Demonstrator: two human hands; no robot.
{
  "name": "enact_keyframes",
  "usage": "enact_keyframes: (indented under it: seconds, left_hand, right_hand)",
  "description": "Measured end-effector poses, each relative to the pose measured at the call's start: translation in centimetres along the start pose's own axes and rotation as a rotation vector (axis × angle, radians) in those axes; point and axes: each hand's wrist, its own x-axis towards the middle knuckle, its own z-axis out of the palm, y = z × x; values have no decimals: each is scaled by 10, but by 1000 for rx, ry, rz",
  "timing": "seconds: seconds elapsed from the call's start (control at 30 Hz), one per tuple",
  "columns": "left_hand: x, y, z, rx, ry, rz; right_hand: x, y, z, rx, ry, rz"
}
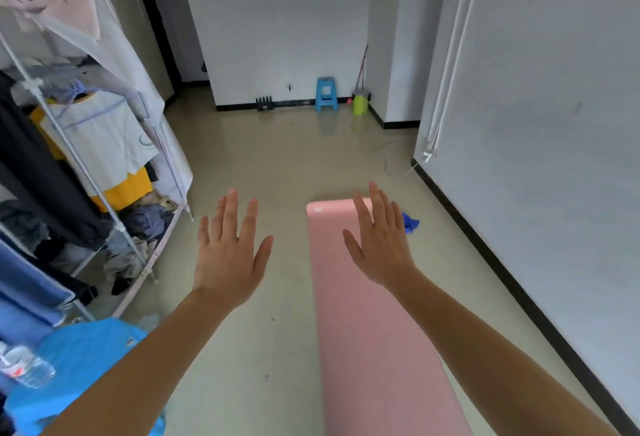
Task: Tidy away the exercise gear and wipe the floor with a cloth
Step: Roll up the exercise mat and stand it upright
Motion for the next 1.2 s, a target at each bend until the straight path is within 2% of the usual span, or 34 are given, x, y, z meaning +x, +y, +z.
enact_keyframes:
  seconds: [0.17,0.3,0.47,0.7,0.8,0.93,1.07,1.2]
  left_hand:
    - [56,-140,-3,49,90,-83]
    - [105,-249,26,62,103,-109]
    - [183,-341,70,9,45,-75]
    - [331,-383,134,-59,26,81]
    - [388,-387,192,-88,-1,110]
    - [474,-387,276,-100,-60,109]
    - [575,-402,329,-61,-106,154]
    - [675,-437,357,-55,-50,165]
  right_hand:
    - [127,-105,65,53,-19,-96]
    - [204,-179,131,-7,-21,-150]
    - [278,-222,196,-44,-38,-44]
    - [384,-191,240,-118,21,139]
    - [424,-158,282,-116,48,223]
    - [490,-107,353,-117,-7,288]
    - [589,-69,400,-149,-79,299]
    - [705,-58,439,-145,-97,290]
